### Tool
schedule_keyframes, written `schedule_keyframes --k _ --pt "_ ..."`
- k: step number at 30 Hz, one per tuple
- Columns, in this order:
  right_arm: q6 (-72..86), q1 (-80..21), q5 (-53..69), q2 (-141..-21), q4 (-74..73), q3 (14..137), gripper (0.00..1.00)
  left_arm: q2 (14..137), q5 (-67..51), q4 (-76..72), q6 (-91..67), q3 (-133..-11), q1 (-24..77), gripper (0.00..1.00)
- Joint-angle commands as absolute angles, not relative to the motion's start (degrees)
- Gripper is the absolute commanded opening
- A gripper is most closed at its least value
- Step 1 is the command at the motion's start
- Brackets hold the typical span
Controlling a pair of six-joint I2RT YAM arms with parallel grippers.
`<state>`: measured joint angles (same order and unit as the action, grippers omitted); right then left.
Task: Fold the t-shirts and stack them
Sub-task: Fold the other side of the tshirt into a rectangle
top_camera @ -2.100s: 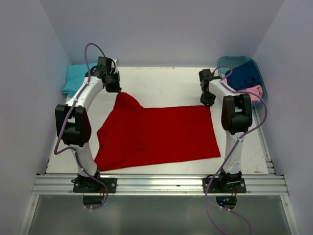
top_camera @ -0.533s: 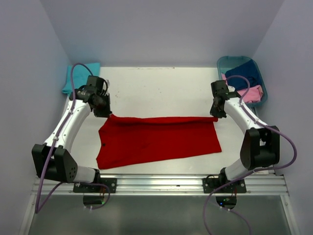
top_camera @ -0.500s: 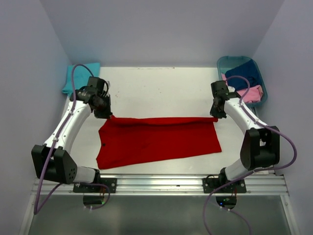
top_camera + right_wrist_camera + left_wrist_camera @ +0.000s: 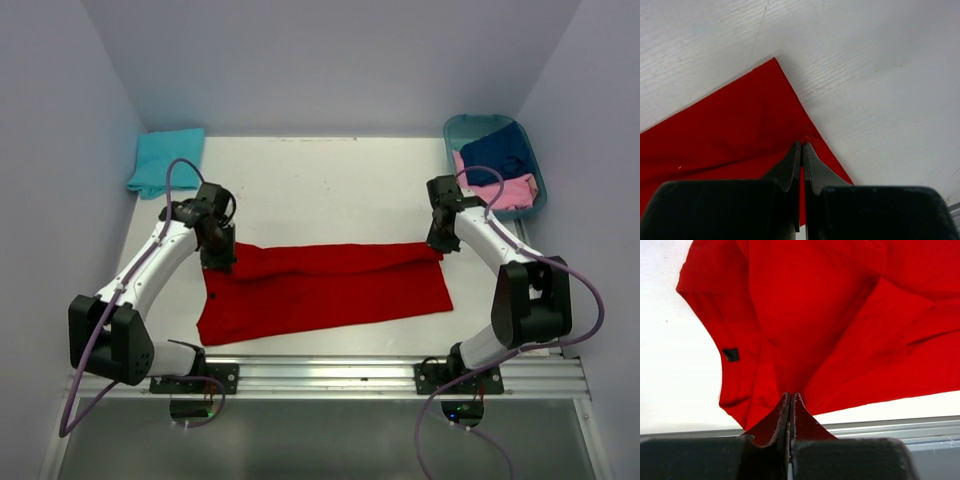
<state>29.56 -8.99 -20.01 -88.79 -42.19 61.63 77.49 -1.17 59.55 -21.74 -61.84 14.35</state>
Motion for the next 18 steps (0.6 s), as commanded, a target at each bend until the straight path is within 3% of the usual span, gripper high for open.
schedule_keyframes --k 1,18 --pt "29.4 -9.8 -20.7 -86.2 -41.0 60.6 0.00 74.9 -0.6 61.0 -23.0 -60.8 14.9 0.00" --pt "29.7 -10.3 -22.5 -85.5 -41.8 59.0 0.00 71.4 2.3 65.3 -23.6 -59.7 14.9 0.00"
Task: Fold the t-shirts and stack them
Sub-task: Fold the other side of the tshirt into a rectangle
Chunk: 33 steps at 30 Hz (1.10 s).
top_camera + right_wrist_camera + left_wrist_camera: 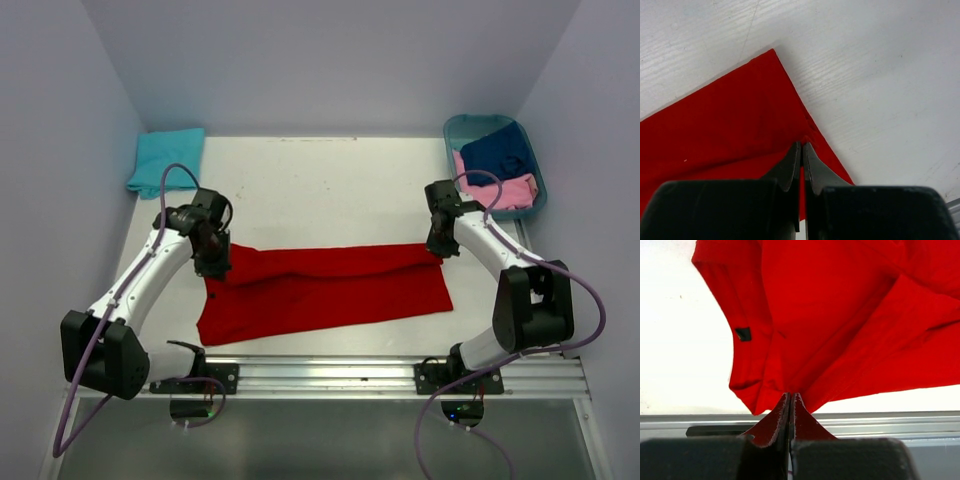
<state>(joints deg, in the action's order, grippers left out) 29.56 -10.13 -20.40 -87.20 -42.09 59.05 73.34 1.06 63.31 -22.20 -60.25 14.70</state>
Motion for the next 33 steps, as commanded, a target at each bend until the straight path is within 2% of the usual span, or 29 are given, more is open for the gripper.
schedule_keyframes --k 1,6,8,9,11,13,14,17,19,21,23,24,25,27,33 --pt "29.6 -10.4 -22.5 -85.6 -41.8 58.9 0.00 71.4 2.3 65.2 -23.6 -59.2 14.9 0.00" --pt "29.8 -10.5 -23.4 -86.1 -42.4 58.8 0.01 70.9 1.3 65.3 -23.5 -59.0 15.3 0.02" --pt "29.9 -10.5 -23.5 -86.0 -43.0 59.1 0.29 70.5 1.6 65.8 -23.5 -59.4 15.4 0.08" --pt "30.0 -10.5 -23.5 -85.9 -43.3 59.7 0.40 70.1 2.3 65.8 -23.6 -59.9 15.4 0.16" --pt "30.4 -10.5 -23.8 -85.4 -44.6 60.5 0.56 69.5 3.1 66.7 -24.0 -60.8 15.4 0.39" --pt "30.5 -10.7 -24.2 -84.3 -45.3 61.8 0.63 68.3 4.0 66.5 -24.6 -62.5 15.4 0.95" --pt "30.5 -10.6 -24.2 -83.9 -45.6 62.2 0.65 67.8 4.4 65.9 -25.0 -63.1 15.4 1.00" --pt "30.6 -10.6 -23.7 -83.2 -45.5 63.5 0.66 65.3 4.5 62.2 -26.0 -64.9 15.3 1.00" --pt "30.8 -10.6 -22.9 -84.3 -45.1 64.5 0.64 64.3 3.6 59.3 -26.6 -64.5 15.3 1.00" --pt "30.5 -10.7 -21.5 -85.2 -44.0 64.8 0.52 63.9 0.7 53.7 -27.1 -61.7 15.3 1.00" --pt "30.2 -10.7 -17.9 -86.7 -41.4 64.8 0.31 64.4 -2.3 47.2 -27.8 -59.1 15.3 1.00" --pt "30.6 -10.9 -16.8 -87.4 -40.8 64.7 0.04 65.6 -5.3 44.8 -27.9 -55.8 15.3 1.00" --pt "30.8 -11.1 -14.7 -88.4 -39.4 64.5 0.00 66.5 -6.2 41.4 -28.6 -54.5 15.3 1.00" --pt "31.4 -11.2 -12.6 -89.6 -38.1 63.8 0.00 68.6 -9.3 37.2 -30.0 -49.9 15.3 1.00" --pt "32.3 -12.8 -9.8 -92.6 -35.0 61.4 0.00 74.4 -6.7 32.7 -31.9 -44.7 15.3 1.00"
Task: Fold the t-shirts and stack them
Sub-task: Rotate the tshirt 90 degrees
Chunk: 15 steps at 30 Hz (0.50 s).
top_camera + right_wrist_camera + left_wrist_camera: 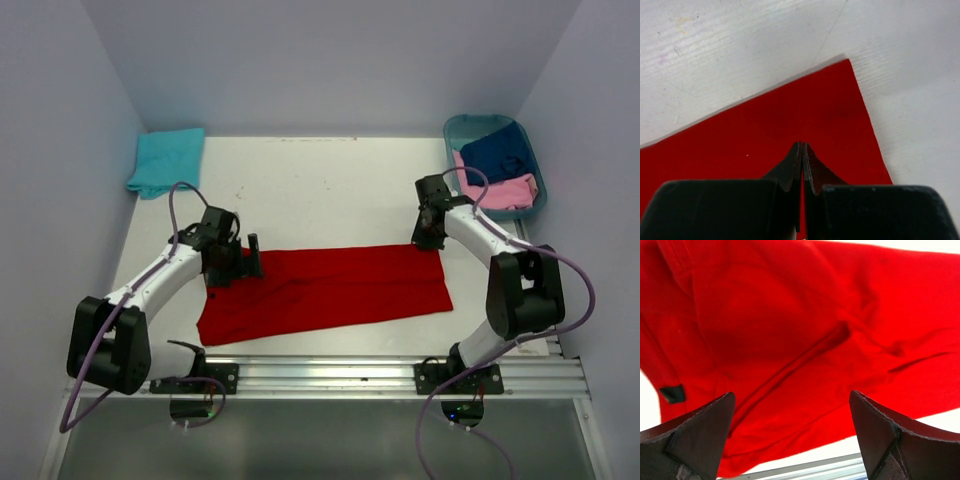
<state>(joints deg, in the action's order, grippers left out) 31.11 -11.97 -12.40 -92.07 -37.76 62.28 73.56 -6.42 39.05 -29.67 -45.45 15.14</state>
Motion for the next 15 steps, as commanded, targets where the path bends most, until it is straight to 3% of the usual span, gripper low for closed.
schedule_keyframes --k 1,15 --pt "32.3 -13.1 -9.8 -92.8 -34.4 61.0 0.00 74.9 -6.2 32.7 -31.9 -44.5 15.3 1.00" --pt "33.0 -15.8 -11.2 -98.4 -30.5 56.3 0.00 86.1 -3.0 26.4 -33.1 -41.2 15.3 1.00"
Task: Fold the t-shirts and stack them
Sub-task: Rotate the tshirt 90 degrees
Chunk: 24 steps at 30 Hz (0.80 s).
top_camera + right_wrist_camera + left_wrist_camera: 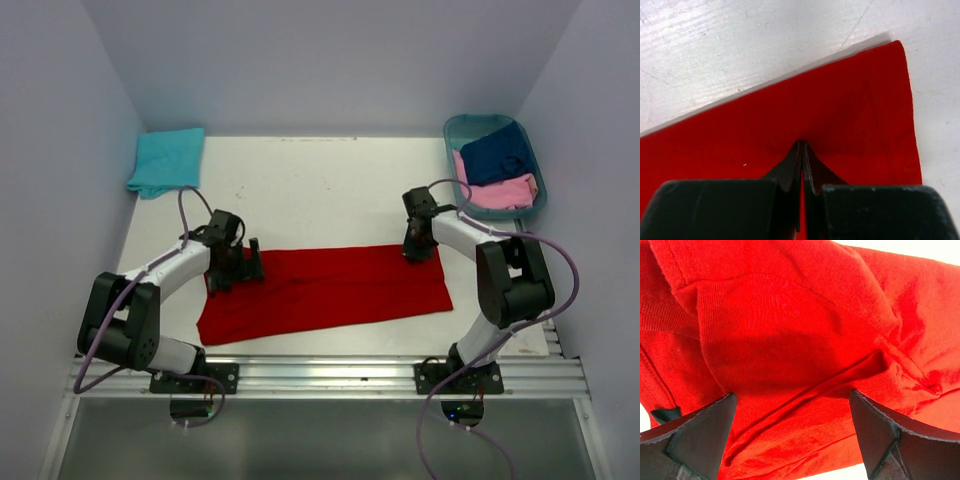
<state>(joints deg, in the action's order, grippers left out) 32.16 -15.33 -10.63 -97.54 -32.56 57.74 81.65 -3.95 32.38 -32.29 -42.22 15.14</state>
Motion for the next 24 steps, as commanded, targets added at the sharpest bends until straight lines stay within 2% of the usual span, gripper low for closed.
schedule_keyframes --k 1,9,19,24 --pt "33.0 -15.8 -11.2 -98.6 -30.4 56.0 0.00 87.0 -2.9 26.3 -33.0 -41.7 15.3 1.00" --pt "32.9 -16.1 -12.6 -97.0 -29.5 51.6 0.00 100.6 -1.2 26.1 -32.0 -54.6 15.3 1.00" --pt "34.2 -21.1 -12.0 -92.6 -31.9 48.4 0.00 126.5 -1.1 33.6 -29.9 -90.2 15.0 1.00" --pt "35.9 -25.0 -12.3 -88.0 -35.1 48.1 0.00 134.5 -4.8 33.9 -28.6 -103.0 14.8 1.00"
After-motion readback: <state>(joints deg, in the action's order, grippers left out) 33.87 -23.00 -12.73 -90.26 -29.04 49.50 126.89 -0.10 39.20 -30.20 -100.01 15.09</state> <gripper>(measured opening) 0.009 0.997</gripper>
